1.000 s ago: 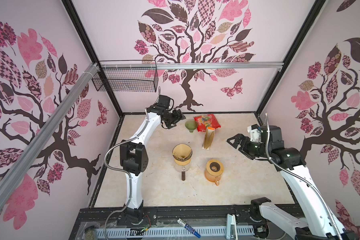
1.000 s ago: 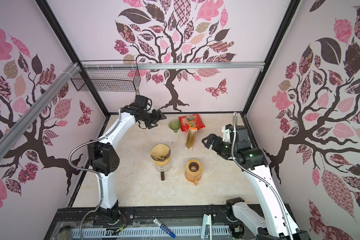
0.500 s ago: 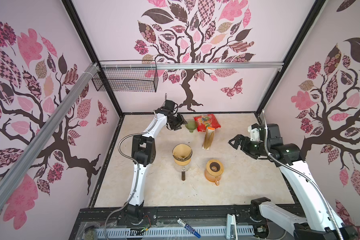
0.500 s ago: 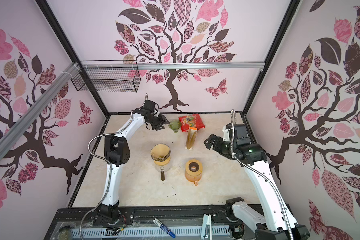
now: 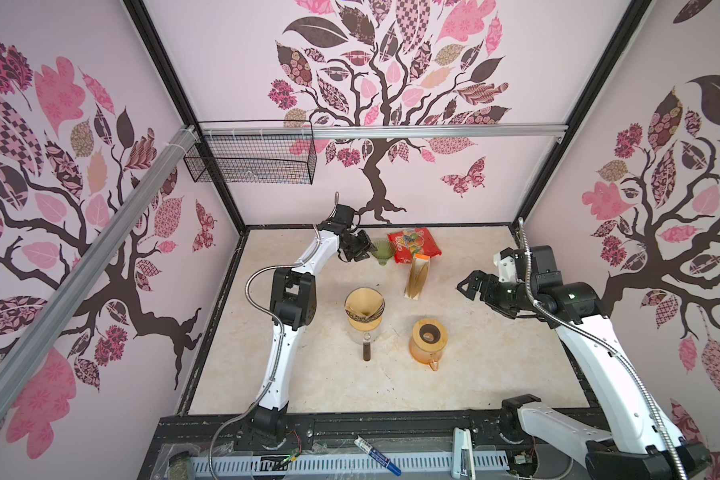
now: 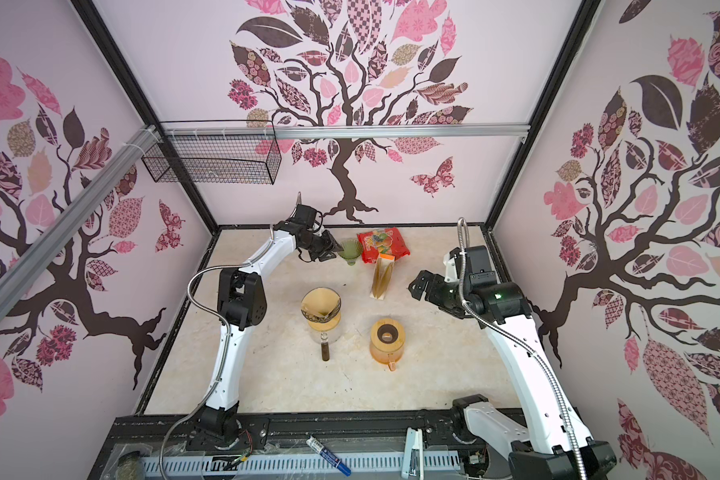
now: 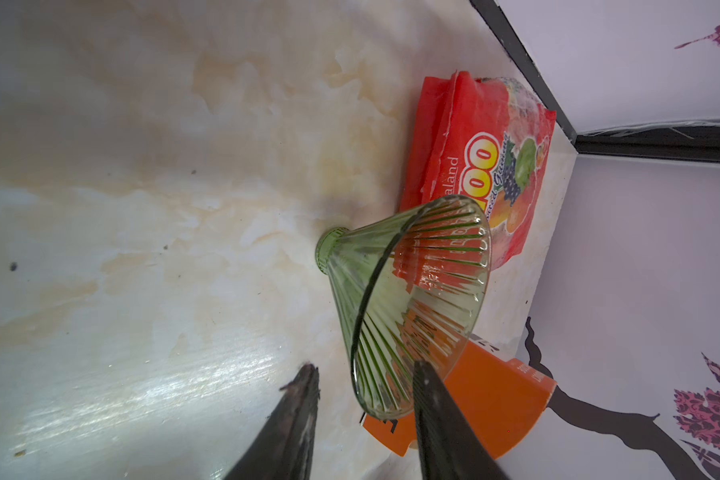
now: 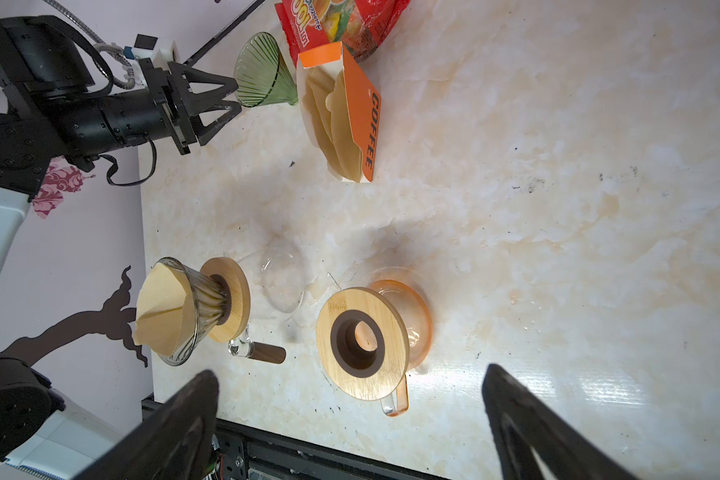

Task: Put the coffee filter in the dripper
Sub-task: 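Grasp the green glass dripper rim with the left gripper while the right withdraws, then lift the green glass dripper with the left gripper and carry it toward the jug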

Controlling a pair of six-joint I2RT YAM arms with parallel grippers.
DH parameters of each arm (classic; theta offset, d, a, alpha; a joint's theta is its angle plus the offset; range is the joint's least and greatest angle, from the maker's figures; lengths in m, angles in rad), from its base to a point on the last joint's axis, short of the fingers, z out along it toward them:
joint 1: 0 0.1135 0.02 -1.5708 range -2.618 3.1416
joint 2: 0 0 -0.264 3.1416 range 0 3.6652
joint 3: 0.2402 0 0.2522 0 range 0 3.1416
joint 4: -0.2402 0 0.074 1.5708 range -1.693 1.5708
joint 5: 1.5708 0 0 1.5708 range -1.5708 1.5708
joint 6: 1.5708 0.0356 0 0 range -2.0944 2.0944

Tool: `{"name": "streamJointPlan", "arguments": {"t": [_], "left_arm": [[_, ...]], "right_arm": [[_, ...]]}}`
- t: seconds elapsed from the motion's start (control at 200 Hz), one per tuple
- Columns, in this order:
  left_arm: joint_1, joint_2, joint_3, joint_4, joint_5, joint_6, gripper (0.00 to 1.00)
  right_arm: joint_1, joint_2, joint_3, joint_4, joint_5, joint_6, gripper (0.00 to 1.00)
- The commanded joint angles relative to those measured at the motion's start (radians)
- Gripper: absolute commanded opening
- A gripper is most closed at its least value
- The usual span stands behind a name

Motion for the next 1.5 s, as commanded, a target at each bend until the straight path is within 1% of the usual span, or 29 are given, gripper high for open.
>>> {"name": "streamJointPlan", "arguments": {"t": [0.0, 0.345, 0.515, 0.9, 1.07, 1.205, 1.336, 1.496], "left_arm": [[-0.003, 0.022, 0.056, 0.038, -0.01, -0.019, 0.38], [-0.008, 0.063, 0.087, 0.042, -0.027, -0.046, 0.32], [-0.009, 0.077, 0.097, 0.048, -0.027, -0.059, 0.26], [-0.01, 0.099, 0.116, 0.047, -0.032, -0.074, 0.18], [-0.013, 0.1, 0.116, 0.048, -0.026, -0.08, 0.13], [-0.013, 0.074, 0.106, 0.045, -0.038, -0.074, 0.07], [-0.003, 0.021, 0.06, 0.066, -0.035, -0.076, 0.01], [0.032, -0.095, -0.069, 0.123, -0.016, -0.091, 0.0]], "right_arm": [[0.004, 0.004, 0.05, -0.032, 0.019, -0.02, 1.0], [0.004, 0.004, 0.05, -0.043, 0.025, -0.02, 1.0], [0.004, 0.006, 0.052, -0.046, 0.026, -0.022, 1.0], [0.004, 0.007, 0.05, -0.049, 0.029, -0.022, 1.0], [0.004, 0.007, 0.047, -0.051, 0.029, -0.025, 1.0], [0.004, 0.007, 0.051, -0.049, 0.03, -0.026, 1.0], [0.004, 0.004, 0.05, -0.047, 0.029, -0.027, 1.0], [0.004, 0.002, 0.049, -0.038, 0.03, -0.032, 1.0]]}}
